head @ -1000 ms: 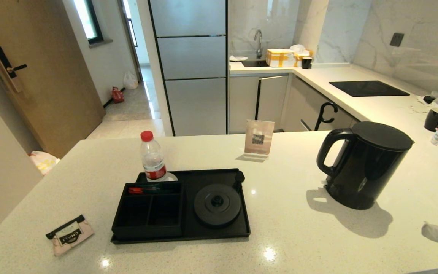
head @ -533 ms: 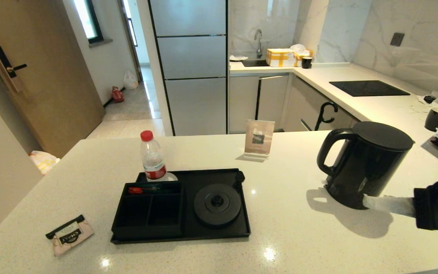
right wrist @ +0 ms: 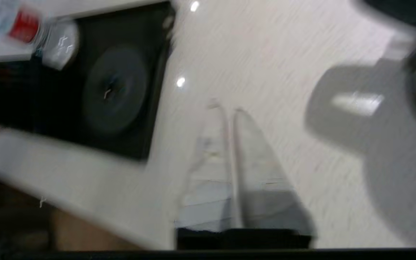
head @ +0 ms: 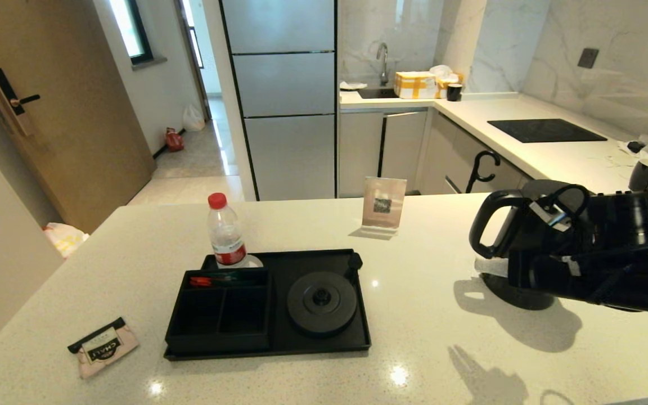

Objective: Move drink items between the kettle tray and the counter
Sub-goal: Return the kettle to its original position

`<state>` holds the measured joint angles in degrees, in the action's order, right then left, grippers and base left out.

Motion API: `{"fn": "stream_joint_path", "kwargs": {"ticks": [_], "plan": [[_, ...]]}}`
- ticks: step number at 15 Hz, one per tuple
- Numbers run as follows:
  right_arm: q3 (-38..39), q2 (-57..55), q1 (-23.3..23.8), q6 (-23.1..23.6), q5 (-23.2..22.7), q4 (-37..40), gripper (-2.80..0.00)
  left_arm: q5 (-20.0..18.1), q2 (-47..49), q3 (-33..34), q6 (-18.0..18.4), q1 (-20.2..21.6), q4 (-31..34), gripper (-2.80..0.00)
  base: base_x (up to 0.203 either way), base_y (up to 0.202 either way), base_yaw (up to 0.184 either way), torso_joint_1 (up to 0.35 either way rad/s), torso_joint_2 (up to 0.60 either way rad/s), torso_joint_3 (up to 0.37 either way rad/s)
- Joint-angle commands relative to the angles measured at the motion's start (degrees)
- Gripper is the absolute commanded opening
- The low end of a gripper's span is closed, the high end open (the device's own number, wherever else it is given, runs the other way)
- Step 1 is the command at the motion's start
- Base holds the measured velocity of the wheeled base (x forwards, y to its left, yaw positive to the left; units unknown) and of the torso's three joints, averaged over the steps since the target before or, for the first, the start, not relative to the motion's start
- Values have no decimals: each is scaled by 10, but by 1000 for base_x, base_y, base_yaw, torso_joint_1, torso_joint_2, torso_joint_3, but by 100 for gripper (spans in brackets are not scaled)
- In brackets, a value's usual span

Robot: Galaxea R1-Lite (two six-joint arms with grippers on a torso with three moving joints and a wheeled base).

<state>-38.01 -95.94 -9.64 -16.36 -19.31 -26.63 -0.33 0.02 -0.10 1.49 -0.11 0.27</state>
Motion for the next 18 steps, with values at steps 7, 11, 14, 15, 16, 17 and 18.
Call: {"fn": "stream_joint_path", "kwargs": {"ticks": [7,11,14,15,16,17,18], "plan": [[-29,-77,-29,0,33,-32,0,0,-1,0,0,0,0,-280,0,0,0,0,0,0],[-45,-87,-31,-7,128,-58,0,0,-1,0,0,0,0,-280,0,0,0,0,0,0],[-46,-119,-48,-9,256,-169,0,0,-1,0,0,0,0,-280,0,0,0,0,0,0],[-45,-123,-53,-10,268,-181,0,0,-1,0,0,0,0,-280,0,0,0,0,0,0],[-45,-117,-63,-8,281,-184,0,0,-1,0,0,0,0,-280,0,0,0,0,0,0],[-45,-115,-65,-8,285,-185,0,0,-1,0,0,0,0,-280,0,0,0,0,0,0],[-46,-118,-69,-8,294,-187,0,0,-1,0,0,0,0,-280,0,0,0,0,0,0]]}}
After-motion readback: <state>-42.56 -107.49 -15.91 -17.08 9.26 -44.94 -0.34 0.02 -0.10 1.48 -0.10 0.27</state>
